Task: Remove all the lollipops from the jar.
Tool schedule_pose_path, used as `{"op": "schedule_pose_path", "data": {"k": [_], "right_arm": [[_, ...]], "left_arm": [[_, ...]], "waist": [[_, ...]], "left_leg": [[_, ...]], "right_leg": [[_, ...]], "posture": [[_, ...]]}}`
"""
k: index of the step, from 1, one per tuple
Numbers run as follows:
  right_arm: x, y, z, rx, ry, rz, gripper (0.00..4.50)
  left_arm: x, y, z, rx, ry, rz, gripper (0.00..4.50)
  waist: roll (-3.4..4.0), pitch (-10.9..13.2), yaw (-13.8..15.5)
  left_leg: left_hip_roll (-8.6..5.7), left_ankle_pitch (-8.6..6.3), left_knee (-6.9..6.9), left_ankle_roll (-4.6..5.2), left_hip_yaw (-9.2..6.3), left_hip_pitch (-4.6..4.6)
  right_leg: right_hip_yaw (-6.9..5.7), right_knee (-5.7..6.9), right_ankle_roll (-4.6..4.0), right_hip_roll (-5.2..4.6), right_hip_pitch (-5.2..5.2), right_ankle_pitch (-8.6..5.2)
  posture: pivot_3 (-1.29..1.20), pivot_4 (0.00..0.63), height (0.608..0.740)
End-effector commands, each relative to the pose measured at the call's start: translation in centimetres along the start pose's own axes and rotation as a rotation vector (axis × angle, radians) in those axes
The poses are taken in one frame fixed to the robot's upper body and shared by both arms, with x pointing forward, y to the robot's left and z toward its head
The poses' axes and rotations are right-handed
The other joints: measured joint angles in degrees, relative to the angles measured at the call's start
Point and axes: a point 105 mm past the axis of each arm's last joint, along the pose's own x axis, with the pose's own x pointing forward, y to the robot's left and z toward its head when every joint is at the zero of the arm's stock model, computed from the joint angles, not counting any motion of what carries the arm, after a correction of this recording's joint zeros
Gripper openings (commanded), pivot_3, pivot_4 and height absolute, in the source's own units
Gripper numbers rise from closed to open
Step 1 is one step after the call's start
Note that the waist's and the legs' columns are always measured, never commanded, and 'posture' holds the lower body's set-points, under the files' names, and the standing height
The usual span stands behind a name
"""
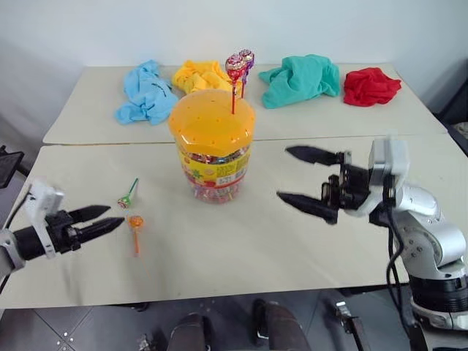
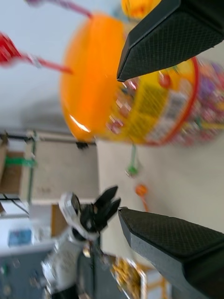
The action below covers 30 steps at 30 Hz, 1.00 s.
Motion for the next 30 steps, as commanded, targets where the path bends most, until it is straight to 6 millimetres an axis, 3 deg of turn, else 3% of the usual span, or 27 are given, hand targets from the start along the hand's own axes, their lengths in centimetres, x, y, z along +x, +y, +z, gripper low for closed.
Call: {"op": "schedule_pose_path", "data": {"k": [1,3,5,8,12,16,26,30], "right_arm": [[2.0,-1.5,2.2,-0.043,-0.054,-0.051,4.50],[4.1,-3.6,1.8,-0.031,0.013,-0.132,4.50],[5.8,-4.5,1.7,-0.022,0.036,-0.156,4.50],[7.9,-4.6,2.0,-0.019,0.030,-0.133,4.50],[10.1,-4.8,1.0,-0.003,0.073,-0.113,4.50],[10.9,-4.6,0.7,0.012,0.076,-0.102,3.60],[11.5,-3.3,2.1,0.025,-0.026,-0.016,0.13],[10.1,-3.6,4.5,0.025,-0.171,0.009,0.06]], "left_arm": [[-0.3,-1.7,5.4,0.064,-0.247,-0.141,3.16],[0.3,-2.9,8.6,0.061,-0.461,-0.226,3.16],[0.8,-4.1,10.4,0.085,-0.599,-0.292,3.16],[2.1,-5.4,10.9,0.064,-0.671,-0.376,3.16],[3.4,-5.6,10.3,0.055,-0.650,-0.398,3.16],[3.6,-5.6,10.4,0.061,-0.652,-0.400,3.20],[3.1,-4.8,9.8,0.060,-0.654,-0.371,3.20],[3.0,-4.9,9.9,0.070,-0.653,-0.387,3.20]], "waist": [[0.02,0.01,-0.10],[0.04,0.01,-0.23],[0.03,-0.01,-0.33],[0.01,-0.02,-0.87],[0.01,-0.02,-1.26],[0.01,-0.02,-1.31],[0.01,-0.02,-1.22],[0.01,-0.02,-1.11]], "left_leg": [[-0.01,0.01,0.00,0.01,0.00,-0.02],[-0.02,0.02,0.00,0.02,0.01,-0.01],[-0.08,0.03,0.04,0.05,0.06,0.02],[-0.13,0.05,0.05,0.07,0.09,0.01],[-0.20,0.03,0.07,0.08,0.21,-0.05],[-0.14,0.03,0.06,0.04,0.29,-0.07],[-0.13,0.04,0.07,0.04,0.35,-0.07],[-0.14,0.03,0.07,0.04,0.36,-0.10]], "right_leg": [[0.01,0.01,0.00,0.00,-0.02,0.00],[0.02,0.10,0.01,-0.01,-0.03,0.01],[0.07,0.44,0.05,-0.06,-0.03,0.03],[0.04,0.48,0.13,-0.01,-0.02,0.07],[-0.08,0.39,0.15,0.14,-0.08,0.08],[-0.03,0.40,0.15,0.22,-0.17,0.08],[0.05,0.40,0.14,0.24,-0.20,0.08],[0.05,0.39,0.14,0.24,-0.22,0.08]], "posture": [[0.00,0.150,0.740],[0.00,0.150,0.740],[0.00,0.150,0.740],[0.00,0.150,0.740],[0.00,0.150,0.740],[0.00,0.150,0.740],[0.00,0.150,0.740],[0.00,0.150,0.740]]}}
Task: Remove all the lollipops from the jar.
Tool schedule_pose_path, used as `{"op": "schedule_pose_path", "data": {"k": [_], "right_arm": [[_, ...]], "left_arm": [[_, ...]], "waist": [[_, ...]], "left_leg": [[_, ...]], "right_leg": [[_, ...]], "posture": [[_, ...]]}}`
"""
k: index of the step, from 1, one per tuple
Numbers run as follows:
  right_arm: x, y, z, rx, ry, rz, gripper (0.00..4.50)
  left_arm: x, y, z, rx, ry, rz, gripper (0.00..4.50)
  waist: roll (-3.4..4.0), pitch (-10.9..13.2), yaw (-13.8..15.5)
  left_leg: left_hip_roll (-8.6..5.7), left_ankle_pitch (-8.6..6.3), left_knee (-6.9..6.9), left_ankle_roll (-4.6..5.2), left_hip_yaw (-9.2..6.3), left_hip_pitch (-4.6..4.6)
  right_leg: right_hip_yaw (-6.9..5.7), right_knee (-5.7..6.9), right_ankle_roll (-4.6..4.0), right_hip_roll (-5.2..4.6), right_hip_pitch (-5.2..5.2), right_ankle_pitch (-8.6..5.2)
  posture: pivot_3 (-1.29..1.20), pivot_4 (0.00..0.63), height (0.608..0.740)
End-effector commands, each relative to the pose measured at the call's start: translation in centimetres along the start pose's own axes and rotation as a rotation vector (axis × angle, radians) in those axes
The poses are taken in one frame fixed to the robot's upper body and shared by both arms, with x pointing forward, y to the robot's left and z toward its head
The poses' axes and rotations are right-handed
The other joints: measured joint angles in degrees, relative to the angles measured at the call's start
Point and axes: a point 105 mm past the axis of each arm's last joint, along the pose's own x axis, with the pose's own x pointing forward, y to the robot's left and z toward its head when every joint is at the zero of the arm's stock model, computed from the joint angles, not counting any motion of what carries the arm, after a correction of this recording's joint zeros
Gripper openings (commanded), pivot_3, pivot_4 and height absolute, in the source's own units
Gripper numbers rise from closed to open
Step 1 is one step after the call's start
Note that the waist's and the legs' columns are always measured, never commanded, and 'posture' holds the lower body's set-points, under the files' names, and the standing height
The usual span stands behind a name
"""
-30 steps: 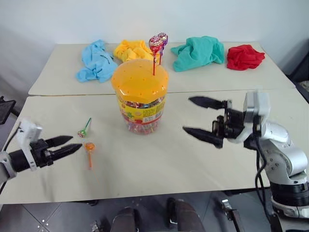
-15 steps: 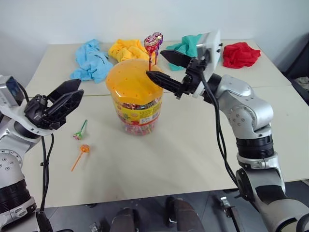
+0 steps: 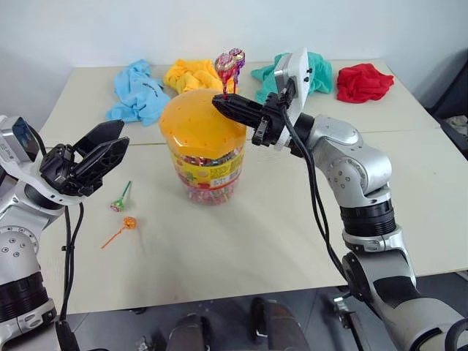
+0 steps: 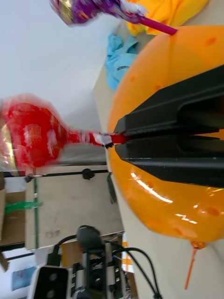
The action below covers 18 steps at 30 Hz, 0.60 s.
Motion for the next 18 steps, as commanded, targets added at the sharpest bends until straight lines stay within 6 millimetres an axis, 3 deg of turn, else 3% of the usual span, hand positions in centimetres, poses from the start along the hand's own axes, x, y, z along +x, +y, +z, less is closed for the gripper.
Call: {"op": "schedule_pose_path", "data": {"k": [1,3,5,7,8,10,13,15,18], "right_arm": [[-2.0,0.0,5.0,-0.053,-0.224,0.038,0.06],[-3.5,-1.0,5.6,-0.059,-0.240,-0.004,0.06],[-5.9,-2.6,5.1,-0.090,-0.132,-0.081,0.06],[-10.0,-4.3,2.9,-0.099,0.119,-0.174,0.06],[-13.3,-4.9,1.0,-0.118,0.315,-0.223,0.06],[-18.2,-5.2,-1.6,-0.118,0.595,-0.286,0.06],[-23.6,-4.6,-5.6,-0.112,0.908,-0.322,0.06],[-26.5,-4.0,-7.9,-0.082,1.047,-0.350,0.06],[-28.5,-3.9,-9.5,-0.045,1.079,-0.396,0.06]], "left_arm": [[0.0,-0.6,0.9,0.052,0.006,-0.049,3.20],[0.2,-1.2,0.8,0.049,0.034,-0.095,3.20],[0.3,-1.9,0.1,0.059,0.132,-0.155,3.20],[-0.1,-2.2,-0.7,0.081,0.239,-0.192,3.20],[-0.6,-2.1,-1.3,0.107,0.308,-0.198,3.20],[-1.3,-2.0,-2.2,0.162,0.393,-0.220,3.20],[-1.1,-1.8,-1.9,0.193,0.347,-0.216,3.20],[-1.1,-1.8,-2.2,0.197,0.355,-0.228,3.20],[-1.0,-1.9,-2.3,0.191,0.347,-0.234,3.20]], "waist": [[0.00,0.00,0.05],[0.00,0.00,0.10],[-0.03,-0.01,0.40],[-0.03,-0.02,0.57],[-0.03,-0.02,0.88],[0.00,0.00,1.39],[0.05,0.01,0.93],[0.05,0.01,0.15],[0.05,0.02,-0.40]], "left_leg": [[0.00,0.00,0.00,0.00,0.00,-0.01],[0.00,-0.01,0.00,0.01,0.00,-0.04],[-0.02,-0.02,0.00,0.01,0.02,-0.07],[-0.04,-0.04,0.00,0.03,0.20,-0.11],[-0.05,-0.06,-0.03,0.07,0.26,-0.12],[-0.05,-0.17,-0.11,0.11,0.37,-0.17],[0.01,-0.28,-0.14,0.18,0.66,-0.17],[0.09,-0.28,-0.08,0.12,0.72,-0.15],[0.11,-0.26,-0.06,0.09,0.80,0.10]], "right_leg": [[0.00,-0.01,0.00,0.00,-0.01,0.00],[-0.02,-0.02,0.00,0.01,-0.02,0.00],[-0.07,-0.04,0.00,0.00,-0.01,0.00],[-0.14,-0.13,0.00,-0.03,0.02,0.00],[-0.14,-0.21,0.00,-0.04,0.03,0.00],[-0.20,-0.54,0.01,-0.02,0.05,0.00],[-0.18,-0.60,0.03,-0.01,-0.05,-0.01],[-0.16,-0.55,0.03,0.01,-0.11,-0.01],[-0.02,-0.59,0.02,-0.01,-0.12,-0.02]], "posture": [[0.00,0.150,0.740],[0.00,0.150,0.740],[0.00,0.150,0.740],[0.00,0.150,0.740],[0.00,0.150,0.740],[0.00,0.150,0.740],[0.00,0.150,0.740],[0.00,0.150,0.740],[0.00,0.150,0.740]]}}
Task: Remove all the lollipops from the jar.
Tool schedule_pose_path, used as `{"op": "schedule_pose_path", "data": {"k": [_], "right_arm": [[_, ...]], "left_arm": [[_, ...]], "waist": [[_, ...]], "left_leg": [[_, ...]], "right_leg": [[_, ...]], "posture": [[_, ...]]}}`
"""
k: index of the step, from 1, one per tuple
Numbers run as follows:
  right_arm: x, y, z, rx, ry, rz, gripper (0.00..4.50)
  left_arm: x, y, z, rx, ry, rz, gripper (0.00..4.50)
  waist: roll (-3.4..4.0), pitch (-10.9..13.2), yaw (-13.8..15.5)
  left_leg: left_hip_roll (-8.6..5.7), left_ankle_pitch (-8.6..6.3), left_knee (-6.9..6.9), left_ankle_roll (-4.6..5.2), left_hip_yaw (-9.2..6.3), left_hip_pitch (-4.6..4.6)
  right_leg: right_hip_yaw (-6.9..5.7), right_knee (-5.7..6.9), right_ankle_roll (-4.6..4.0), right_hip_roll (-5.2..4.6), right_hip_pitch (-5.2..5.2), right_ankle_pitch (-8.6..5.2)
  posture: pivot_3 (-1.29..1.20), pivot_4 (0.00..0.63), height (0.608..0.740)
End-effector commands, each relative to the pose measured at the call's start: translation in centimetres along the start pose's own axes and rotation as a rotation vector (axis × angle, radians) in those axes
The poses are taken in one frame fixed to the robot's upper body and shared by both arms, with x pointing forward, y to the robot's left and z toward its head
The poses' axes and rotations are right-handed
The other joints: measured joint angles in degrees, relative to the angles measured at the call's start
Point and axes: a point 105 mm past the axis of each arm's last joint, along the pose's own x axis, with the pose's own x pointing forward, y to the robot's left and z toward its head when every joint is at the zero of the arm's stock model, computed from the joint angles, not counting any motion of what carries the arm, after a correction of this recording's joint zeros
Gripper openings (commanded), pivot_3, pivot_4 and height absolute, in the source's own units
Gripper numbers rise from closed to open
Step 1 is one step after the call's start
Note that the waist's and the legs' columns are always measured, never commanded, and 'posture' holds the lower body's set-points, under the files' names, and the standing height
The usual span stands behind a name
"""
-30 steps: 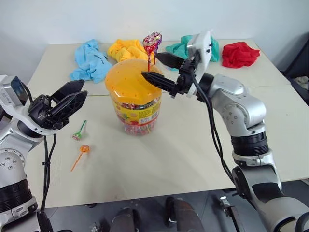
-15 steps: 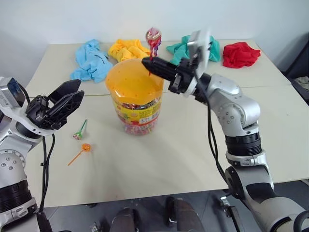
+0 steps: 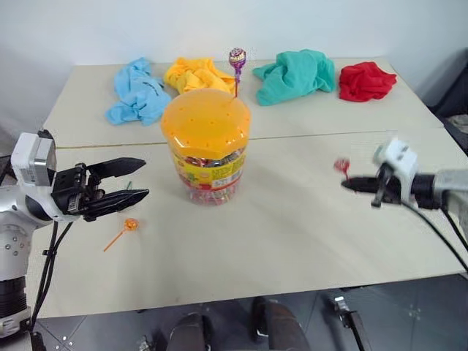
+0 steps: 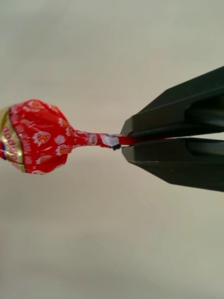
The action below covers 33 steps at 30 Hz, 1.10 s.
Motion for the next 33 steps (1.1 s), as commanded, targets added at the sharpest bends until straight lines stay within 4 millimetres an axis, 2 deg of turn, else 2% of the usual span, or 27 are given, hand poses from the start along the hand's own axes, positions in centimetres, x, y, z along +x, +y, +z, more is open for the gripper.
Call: {"op": "schedule_pose_path", "data": {"k": [1,3,5,9,10,13,15,16,20,26,33], "right_arm": [[-0.3,-0.8,-0.9,-0.015,0.017,-0.052,0.06],[-0.3,-0.4,-1.4,0.022,0.031,-0.016,0.49],[-0.5,0.4,-0.5,0.031,-0.009,0.048,1.00],[-1.1,0.8,4.1,-0.052,-0.245,0.094,2.33],[-1.5,0.6,6.2,-0.072,-0.355,0.085,2.69],[-2.9,1.2,12.5,-0.065,-0.663,0.132,2.69],[-3.3,1.9,15.9,-0.049,-0.812,0.178,2.69],[-2.8,2.6,18.1,-0.056,-0.870,0.208,2.69],[-1.1,3.7,23.2,-0.029,-0.965,0.243,2.69],[3.4,4.7,28.3,0.058,-0.950,0.249,2.69],[4.4,5.5,29.5,0.076,-0.934,0.267,2.69]], "left_arm": [[0.0,-0.1,0.5,0.034,-0.012,-0.008,3.20],[0.1,-0.1,0.5,0.034,-0.014,-0.008,3.20],[0.0,0.0,0.9,0.028,-0.047,0.007,3.20],[-0.5,0.6,2.0,0.014,-0.144,0.076,3.20],[-0.8,1.0,2.6,0.000,-0.206,0.115,3.20],[-1.8,1.8,3.5,-0.045,-0.353,0.212,3.20],[-2.2,2.0,3.4,-0.068,-0.390,0.252,3.20],[-2.3,2.2,3.0,-0.083,-0.399,0.267,3.20],[-2.2,2.6,2.0,-0.113,-0.404,0.293,3.20],[-1.2,2.7,1.2,-0.126,-0.386,0.273,3.20],[-0.9,2.1,1.1,-0.130,-0.381,0.262,3.20]], "waist": [[0.04,0.02,-0.29],[0.05,0.03,-0.38],[0.05,0.03,-0.28],[0.05,0.03,0.00],[0.05,0.03,-0.06],[0.05,0.03,0.02],[0.05,0.03,0.11],[0.05,0.03,0.30],[0.04,0.02,0.33],[0.01,0.00,0.25],[-0.03,-0.03,0.16]], "left_leg": [[-0.01,0.03,0.00,-0.01,0.05,0.06],[-0.04,0.12,0.01,0.00,0.15,0.12],[-0.02,0.15,0.01,-0.01,0.13,0.20],[-0.01,0.13,0.01,0.00,0.12,0.16],[-0.01,0.12,0.01,0.00,0.12,0.16],[-0.01,0.12,0.04,-0.01,0.11,0.16],[-0.01,0.13,0.06,-0.01,0.07,0.17],[-0.01,0.12,0.08,-0.01,0.04,0.18],[-0.03,0.13,0.10,-0.04,0.06,0.04],[-0.08,0.12,0.13,-0.02,0.06,-0.17],[-0.03,0.10,0.09,-0.05,0.05,-0.20]], "right_leg": [[0.08,0.00,0.00,-0.01,0.00,0.00],[0.21,0.02,-0.01,-0.05,-0.01,0.00],[0.24,0.06,-0.03,-0.04,0.03,0.01],[0.28,0.10,-0.04,-0.04,-0.04,0.01],[0.28,0.11,-0.04,-0.03,-0.04,0.01],[0.30,0.18,-0.04,-0.04,-0.06,0.02],[0.29,0.31,-0.04,-0.04,-0.08,0.03],[0.30,0.46,-0.05,-0.05,-0.11,0.03],[0.30,0.75,-0.07,-0.07,-0.34,0.04],[0.22,0.75,-0.06,-0.09,-0.44,0.05],[0.08,0.77,-0.05,-0.08,-0.46,0.05]], "posture": [[0.00,0.150,0.740],[0.00,0.150,0.740],[0.00,0.150,0.740],[0.00,0.150,0.740],[0.00,0.150,0.740],[0.00,0.150,0.740],[0.00,0.150,0.740],[0.00,0.150,0.740],[0.00,0.150,0.740],[0.00,0.150,0.740],[0.00,0.150,0.740]]}}
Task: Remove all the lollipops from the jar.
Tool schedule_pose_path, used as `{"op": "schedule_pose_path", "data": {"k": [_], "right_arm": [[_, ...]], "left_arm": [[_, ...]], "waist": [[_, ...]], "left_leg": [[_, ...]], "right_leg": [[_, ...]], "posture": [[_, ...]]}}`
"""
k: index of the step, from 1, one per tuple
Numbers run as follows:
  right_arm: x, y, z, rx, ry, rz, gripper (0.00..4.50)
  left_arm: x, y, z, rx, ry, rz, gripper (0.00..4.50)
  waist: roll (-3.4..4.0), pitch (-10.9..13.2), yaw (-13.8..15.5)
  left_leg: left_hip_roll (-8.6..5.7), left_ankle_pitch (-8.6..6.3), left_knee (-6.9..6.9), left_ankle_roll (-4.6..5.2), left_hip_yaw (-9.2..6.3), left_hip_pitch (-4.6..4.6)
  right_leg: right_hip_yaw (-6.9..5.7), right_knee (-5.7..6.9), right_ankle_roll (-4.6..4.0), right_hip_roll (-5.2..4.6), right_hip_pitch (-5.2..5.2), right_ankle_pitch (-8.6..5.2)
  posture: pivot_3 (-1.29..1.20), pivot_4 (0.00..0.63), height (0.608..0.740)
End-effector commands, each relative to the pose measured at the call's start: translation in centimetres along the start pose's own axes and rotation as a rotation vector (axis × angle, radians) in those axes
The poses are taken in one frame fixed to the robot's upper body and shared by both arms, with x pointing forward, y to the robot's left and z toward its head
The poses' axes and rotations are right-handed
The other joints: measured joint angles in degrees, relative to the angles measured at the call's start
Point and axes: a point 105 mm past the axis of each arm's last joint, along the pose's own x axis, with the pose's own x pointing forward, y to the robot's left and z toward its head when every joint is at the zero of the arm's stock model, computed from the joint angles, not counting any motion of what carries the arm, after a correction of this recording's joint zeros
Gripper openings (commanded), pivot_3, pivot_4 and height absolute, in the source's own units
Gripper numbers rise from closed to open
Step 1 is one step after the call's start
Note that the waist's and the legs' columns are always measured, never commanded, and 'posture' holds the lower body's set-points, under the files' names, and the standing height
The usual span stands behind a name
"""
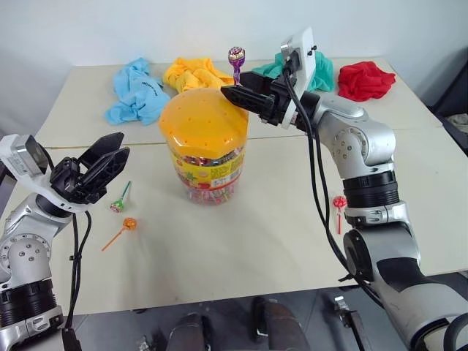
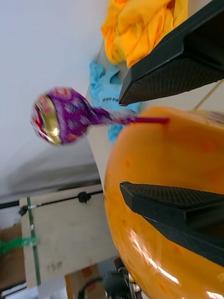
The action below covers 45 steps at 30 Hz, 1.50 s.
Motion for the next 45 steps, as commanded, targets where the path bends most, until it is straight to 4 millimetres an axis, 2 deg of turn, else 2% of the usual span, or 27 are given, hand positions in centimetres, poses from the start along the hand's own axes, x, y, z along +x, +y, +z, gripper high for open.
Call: {"op": "schedule_pose_path", "data": {"k": [1,2,5,10,12,19,22,24,26,29,31,34,36,38,40,45], "right_arm": [[0.6,0.7,0.8,-0.011,-0.020,0.030,2.69],[0.6,0.8,0.8,-0.010,-0.022,0.031,2.69],[0.8,1.0,1.0,-0.010,-0.037,0.041,2.10],[0.9,1.3,1.8,-0.017,-0.087,0.057,0.46],[0.8,1.2,2.1,-0.014,-0.112,0.060,0.03],[-0.4,1.0,3.4,-0.023,-0.202,0.070,0.03],[-3.0,0.4,5.4,-0.071,-0.310,0.064,0.03],[-3.9,0.3,5.7,-0.086,-0.319,0.067,0.03],[-6.0,-0.2,5.5,-0.114,-0.257,0.064,0.03],[-10.0,-1.3,3.8,-0.159,-0.043,0.020,0.03],[-14.4,-2.0,1.4,-0.196,0.207,-0.030,0.03],[-22.6,-3.8,-3.7,-0.260,0.668,-0.179,0.03],[-26.6,-4.3,-6.3,-0.297,0.868,-0.228,0.03],[-29.9,-4.2,-8.5,-0.296,0.982,-0.250,0.03],[-31.8,-4.2,-9.8,-0.261,0.991,-0.304,0.03],[-33.8,-5.1,-11.4,-0.214,0.961,-0.406,0.03]], "left_arm": [[0.3,-0.8,0.9,0.045,-0.017,-0.026,3.20],[0.3,-0.8,0.9,0.045,-0.019,-0.026,3.20],[0.5,-0.8,1.2,0.047,-0.031,-0.031,3.20],[0.8,-0.6,1.6,0.052,-0.046,-0.040,3.20],[0.9,-0.5,1.7,0.053,-0.047,-0.042,3.20],[1.1,-0.3,1.7,0.058,-0.051,-0.048,3.20],[1.3,-0.7,1.7,0.056,-0.042,-0.075,3.20],[1.4,-0.9,1.6,0.055,-0.032,-0.087,3.20],[1.4,-1.3,1.5,0.053,-0.003,-0.116,3.20],[1.2,-2.0,1.4,0.047,0.057,-0.167,3.20],[1.1,-2.8,1.3,0.047,0.111,-0.213,3.20],[0.9,-4.2,0.4,0.048,0.220,-0.291,3.20],[0.6,-4.3,-0.6,0.053,0.275,-0.300,3.20],[-0.2,-4.2,-2.3,0.086,0.380,-0.309,3.20],[-0.7,-4.3,-3.5,0.096,0.434,-0.326,3.20],[-0.5,-4.4,-4.3,0.106,0.428,-0.343,3.20]], "waist": [[0.00,0.00,-0.03],[0.00,0.00,-0.13],[0.00,0.00,-0.63],[0.00,0.00,-1.18],[0.00,0.00,-1.30],[0.00,0.00,-1.37],[0.00,0.00,-1.25],[0.00,0.00,-0.96],[0.00,0.00,-0.88],[0.00,0.00,-0.27],[0.00,0.00,0.36],[0.00,0.01,0.69],[0.00,0.00,0.56],[0.00,0.01,0.08],[0.00,0.01,-0.38],[0.02,0.00,-1.22]], "left_leg": [[0.00,0.00,0.00,0.00,0.00,0.00],[0.00,0.01,0.00,0.00,0.00,0.01],[0.00,0.04,0.01,0.00,-0.01,0.03],[0.00,0.05,0.01,-0.01,-0.05,0.04],[0.00,0.04,0.00,0.00,-0.05,0.03],[0.01,0.04,-0.03,-0.01,-0.04,0.03],[0.01,0.04,-0.03,-0.01,-0.04,0.03],[-0.01,0.04,-0.03,0.00,-0.04,0.01],[-0.02,0.03,-0.03,0.00,-0.04,0.00],[-0.02,0.02,-0.03,0.02,-0.04,-0.07],[-0.01,-0.01,-0.05,0.03,-0.04,-0.07],[-0.02,-0.07,-0.12,0.03,-0.04,-0.14],[-0.02,-0.09,-0.12,0.05,0.00,-0.15],[-0.04,-0.08,-0.06,0.05,0.09,-0.07],[0.00,-0.06,-0.08,0.03,0.43,0.18],[0.06,0.10,-0.08,0.02,0.72,0.41]], "right_leg": [[0.00,0.00,0.00,0.00,0.00,0.00],[0.01,0.00,0.00,0.00,0.00,0.00],[0.07,0.02,0.00,0.01,0.00,0.00],[0.07,0.06,0.00,0.01,0.00,0.00],[0.07,0.05,0.00,0.00,-0.01,0.00],[0.07,0.04,0.00,0.02,-0.03,0.00],[0.08,0.03,0.00,0.02,-0.03,0.00],[0.06,0.02,0.01,0.01,-0.02,0.00],[0.06,-0.02,0.02,0.01,-0.02,0.01],[0.00,-0.11,0.03,0.01,-0.02,0.02],[-0.01,-0.18,0.03,0.02,-0.02,0.01],[-0.13,-0.34,0.03,0.01,-0.01,0.01],[-0.16,-0.50,0.04,0.01,0.03,0.00],[-0.08,-0.72,0.04,-0.01,0.05,0.00],[0.07,-0.72,0.03,0.01,0.09,0.00],[0.37,-0.60,-0.13,0.00,0.08,0.11]], "posture": [[0.00,0.150,0.740],[0.00,0.150,0.740],[0.00,0.150,0.740],[0.00,0.150,0.740],[0.00,0.150,0.740],[0.00,0.150,0.740],[0.00,0.150,0.740],[0.00,0.150,0.740],[0.00,0.150,0.740],[0.00,0.150,0.740],[0.00,0.150,0.740],[0.00,0.150,0.740],[0.00,0.150,0.740],[0.00,0.150,0.740],[0.00,0.150,0.740],[0.00,0.150,0.740]]}}
